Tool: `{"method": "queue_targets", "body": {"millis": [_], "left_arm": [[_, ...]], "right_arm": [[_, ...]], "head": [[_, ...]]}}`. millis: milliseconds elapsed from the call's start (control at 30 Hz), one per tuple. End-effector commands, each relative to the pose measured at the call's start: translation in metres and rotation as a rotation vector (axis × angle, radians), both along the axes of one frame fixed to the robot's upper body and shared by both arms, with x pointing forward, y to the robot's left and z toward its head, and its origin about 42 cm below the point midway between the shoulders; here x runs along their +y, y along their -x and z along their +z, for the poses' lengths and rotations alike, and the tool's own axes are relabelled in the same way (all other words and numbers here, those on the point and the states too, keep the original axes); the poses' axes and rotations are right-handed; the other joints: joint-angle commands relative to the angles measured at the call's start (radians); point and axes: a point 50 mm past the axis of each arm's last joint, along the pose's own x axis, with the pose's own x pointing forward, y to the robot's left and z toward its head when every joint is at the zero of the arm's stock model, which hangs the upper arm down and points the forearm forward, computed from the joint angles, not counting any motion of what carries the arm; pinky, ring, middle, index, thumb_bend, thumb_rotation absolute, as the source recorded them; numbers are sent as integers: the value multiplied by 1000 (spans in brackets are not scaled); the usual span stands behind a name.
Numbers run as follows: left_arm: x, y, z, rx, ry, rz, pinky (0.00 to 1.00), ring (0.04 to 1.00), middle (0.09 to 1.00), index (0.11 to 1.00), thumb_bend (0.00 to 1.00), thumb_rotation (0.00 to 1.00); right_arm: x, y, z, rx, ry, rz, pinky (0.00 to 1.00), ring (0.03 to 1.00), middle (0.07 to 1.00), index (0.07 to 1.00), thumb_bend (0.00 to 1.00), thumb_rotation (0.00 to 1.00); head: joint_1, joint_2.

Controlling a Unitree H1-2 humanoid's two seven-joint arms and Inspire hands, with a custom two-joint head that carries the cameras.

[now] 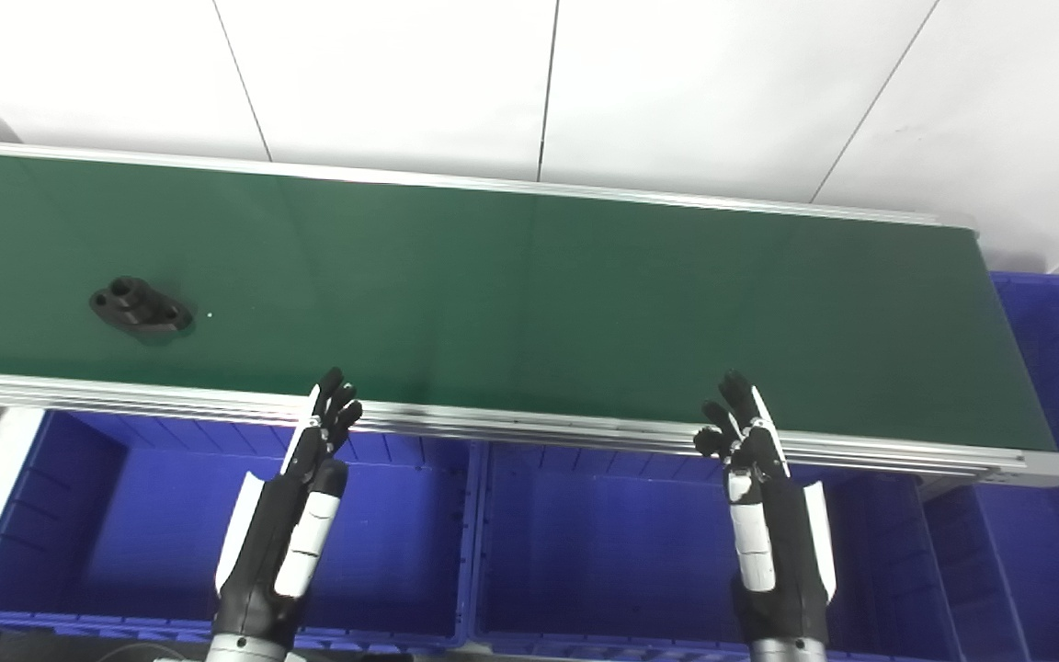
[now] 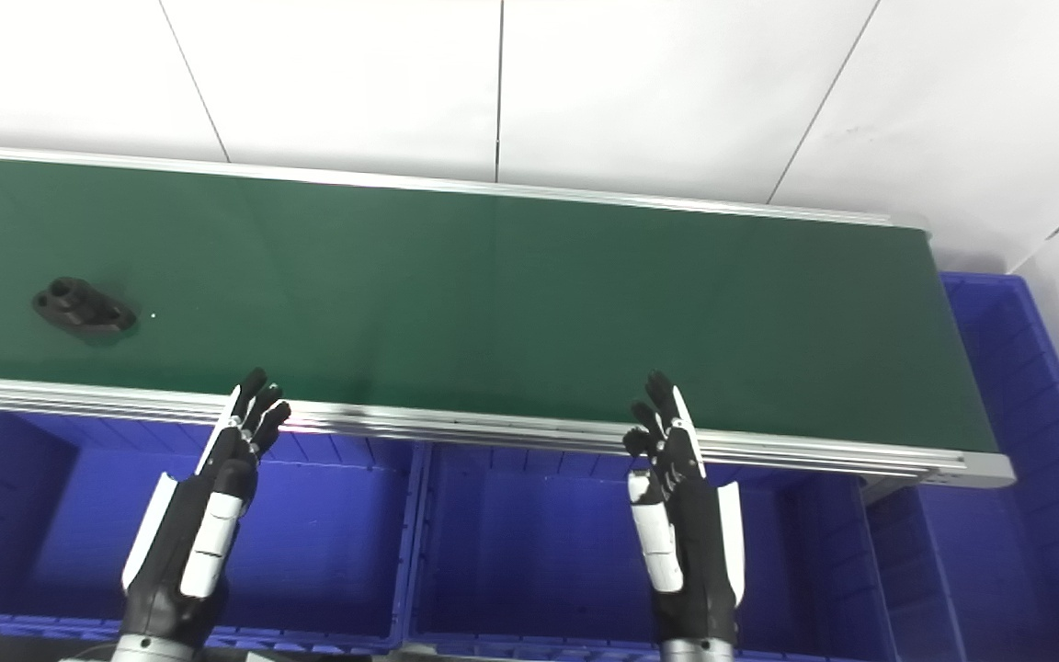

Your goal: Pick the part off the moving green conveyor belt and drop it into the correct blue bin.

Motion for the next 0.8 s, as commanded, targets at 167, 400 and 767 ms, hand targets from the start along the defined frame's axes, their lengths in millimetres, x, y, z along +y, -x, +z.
{"method": "queue_targets", "body": {"millis": [167, 400, 767], "left_arm": [[-3, 0, 7, -59, 7, 3, 986, 959, 981, 1000, 544, 990], [-14, 4, -4, -67, -7, -3, 972, 948, 976, 1000, 551, 980], [-43, 5, -20, -62, 8, 7, 894, 901, 930, 937, 510, 844]], "right_arm": [[-2, -1, 7, -28, 1, -3, 881, 917, 955, 951, 810, 941], [-15, 4, -4, -32, -30, 6, 914, 938, 973, 954, 770, 914], [-48, 10, -29, -37, -42, 26, 947, 952, 999, 996, 757, 886]], "head": [[20, -9], [151, -89], [296, -188]]}}
